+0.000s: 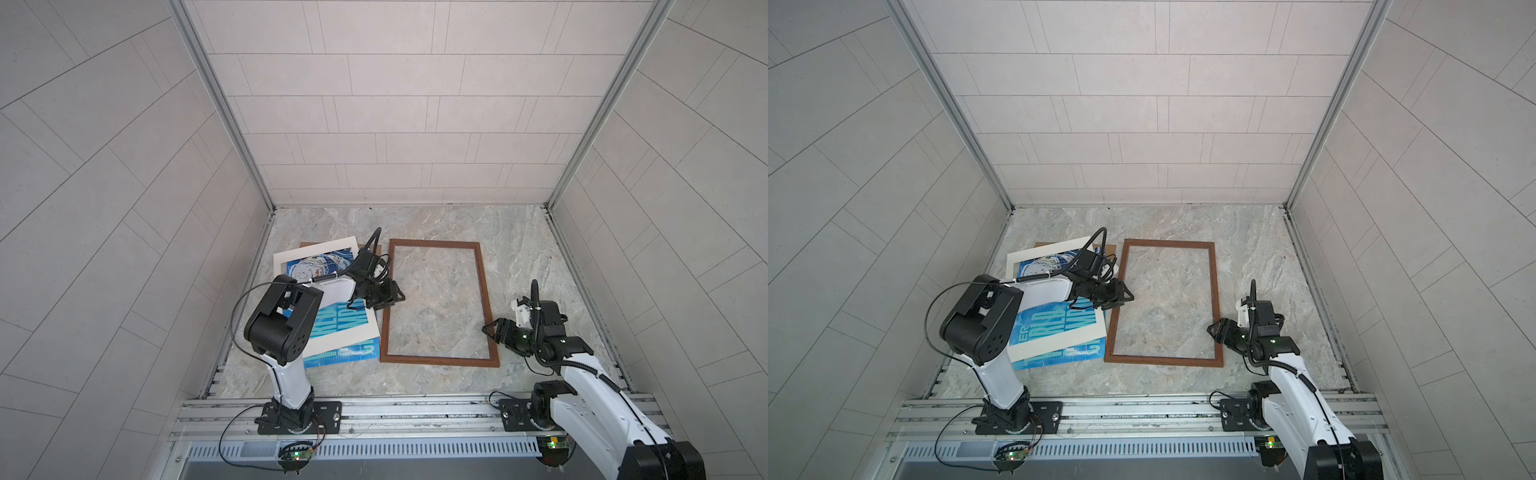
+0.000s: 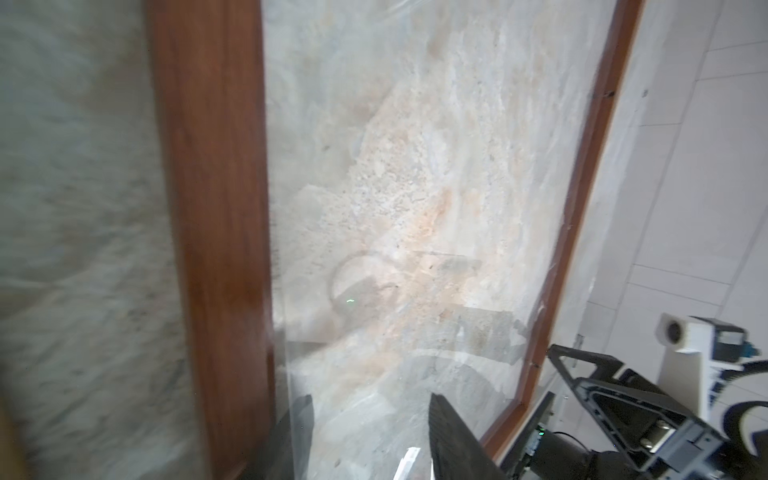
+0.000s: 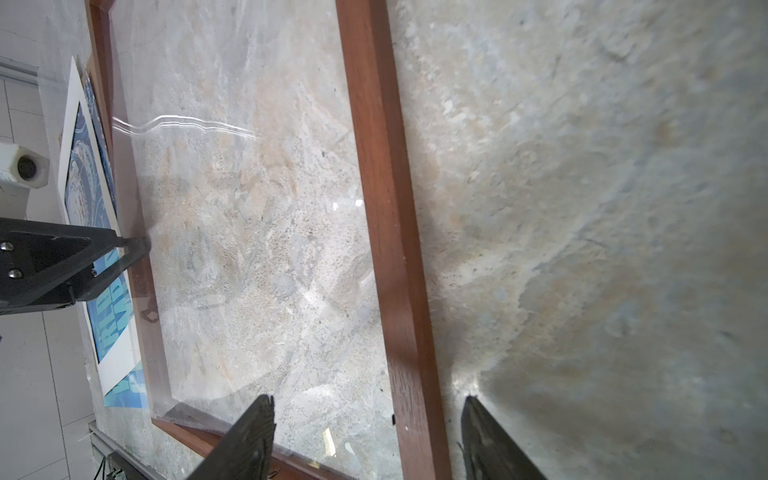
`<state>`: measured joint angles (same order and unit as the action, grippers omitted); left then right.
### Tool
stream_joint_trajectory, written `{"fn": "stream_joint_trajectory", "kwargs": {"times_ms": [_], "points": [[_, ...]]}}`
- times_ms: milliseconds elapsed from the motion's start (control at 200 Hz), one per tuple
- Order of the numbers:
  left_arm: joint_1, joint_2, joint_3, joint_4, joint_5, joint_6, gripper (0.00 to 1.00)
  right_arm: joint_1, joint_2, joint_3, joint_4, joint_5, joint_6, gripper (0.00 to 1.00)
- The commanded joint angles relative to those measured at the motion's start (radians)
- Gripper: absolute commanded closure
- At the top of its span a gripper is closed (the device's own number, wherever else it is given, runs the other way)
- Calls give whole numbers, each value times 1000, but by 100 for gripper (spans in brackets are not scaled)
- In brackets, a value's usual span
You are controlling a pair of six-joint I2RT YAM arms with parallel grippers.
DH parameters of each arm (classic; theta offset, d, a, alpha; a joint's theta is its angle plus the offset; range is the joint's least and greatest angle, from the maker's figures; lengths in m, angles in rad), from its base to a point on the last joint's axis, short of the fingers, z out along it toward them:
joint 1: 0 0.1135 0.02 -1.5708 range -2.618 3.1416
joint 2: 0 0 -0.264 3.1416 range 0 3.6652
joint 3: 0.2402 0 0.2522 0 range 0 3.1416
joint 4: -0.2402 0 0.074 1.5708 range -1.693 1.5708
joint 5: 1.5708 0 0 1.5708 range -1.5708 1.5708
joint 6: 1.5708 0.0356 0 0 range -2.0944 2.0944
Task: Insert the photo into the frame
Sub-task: 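Move the left gripper off the sheet over the poster while the right gripper rises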
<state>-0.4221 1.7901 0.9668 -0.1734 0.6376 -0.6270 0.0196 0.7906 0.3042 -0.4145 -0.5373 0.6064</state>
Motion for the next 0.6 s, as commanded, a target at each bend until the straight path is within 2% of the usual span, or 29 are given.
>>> {"fn": "stream_joint_trajectory", "kwargs": {"times_ms": [0,135,400,595], "points": [[0,-36,40,-253,-94,91,44,3,-23,-7,8,-4,3,33],[1,-64,72,-342,-133,118,38,3,-33,-8,15,1,0,33],[-17,-60,196,-556,-254,141,37,2,16,17,22,-4,-25,32],[-38,-53,247,-645,-327,160,37,3,66,38,36,-15,-47,32]]}}
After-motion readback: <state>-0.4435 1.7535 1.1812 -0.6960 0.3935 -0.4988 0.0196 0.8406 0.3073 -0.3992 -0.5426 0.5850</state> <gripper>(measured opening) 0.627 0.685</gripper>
